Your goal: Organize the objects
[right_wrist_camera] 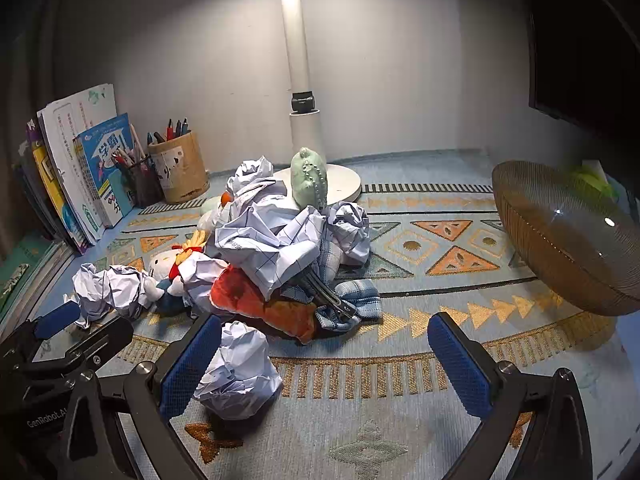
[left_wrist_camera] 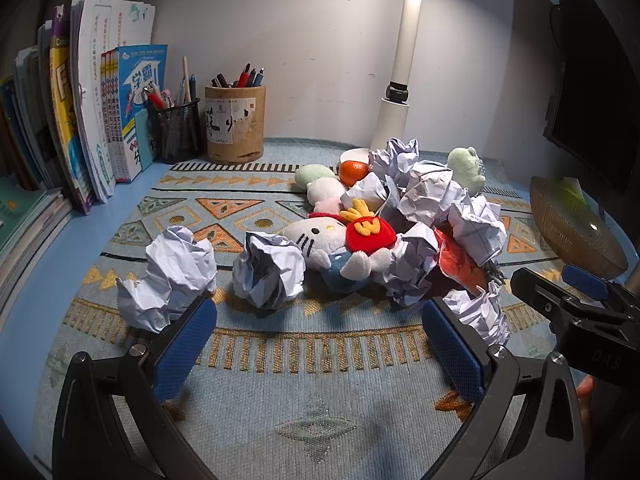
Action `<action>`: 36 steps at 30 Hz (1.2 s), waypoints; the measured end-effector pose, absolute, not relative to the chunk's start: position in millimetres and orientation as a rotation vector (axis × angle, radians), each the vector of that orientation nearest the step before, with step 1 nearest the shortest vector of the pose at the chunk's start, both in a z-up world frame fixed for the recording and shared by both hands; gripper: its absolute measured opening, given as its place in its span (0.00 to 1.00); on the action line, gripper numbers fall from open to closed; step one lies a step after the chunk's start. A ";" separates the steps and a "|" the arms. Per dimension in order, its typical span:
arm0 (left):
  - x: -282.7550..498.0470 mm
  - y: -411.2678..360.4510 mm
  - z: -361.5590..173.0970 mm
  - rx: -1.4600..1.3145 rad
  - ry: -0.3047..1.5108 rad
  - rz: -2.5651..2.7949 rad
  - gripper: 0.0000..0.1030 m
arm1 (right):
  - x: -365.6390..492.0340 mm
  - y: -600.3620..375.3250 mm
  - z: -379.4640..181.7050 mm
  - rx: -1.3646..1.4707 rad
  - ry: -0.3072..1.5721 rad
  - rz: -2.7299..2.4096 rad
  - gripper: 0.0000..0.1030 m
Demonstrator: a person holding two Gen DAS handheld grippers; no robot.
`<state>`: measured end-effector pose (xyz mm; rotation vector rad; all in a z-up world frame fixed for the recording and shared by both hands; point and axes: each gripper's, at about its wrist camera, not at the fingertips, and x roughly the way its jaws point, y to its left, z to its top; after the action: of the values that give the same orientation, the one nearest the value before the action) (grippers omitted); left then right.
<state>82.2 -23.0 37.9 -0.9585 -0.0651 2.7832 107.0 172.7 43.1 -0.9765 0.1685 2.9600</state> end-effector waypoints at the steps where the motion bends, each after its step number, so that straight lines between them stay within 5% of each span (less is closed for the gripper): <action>1: 82.1 -22.8 37.9 -0.959 -0.066 2.784 0.99 | 107.2 172.9 43.1 -0.975 0.172 2.961 1.00; 26: 82.6 -24.8 37.9 -0.956 -0.064 2.788 0.99 | 107.8 171.4 43.2 -0.978 0.170 2.958 1.00; 36: 104.4 -71.3 42.2 -1.018 -0.236 2.791 0.99 | 114.1 169.9 44.9 -1.002 0.207 3.013 1.00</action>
<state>104.4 -71.3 42.2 -1.0178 -0.2362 2.7912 114.1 169.9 44.9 -1.0018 0.2068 3.0131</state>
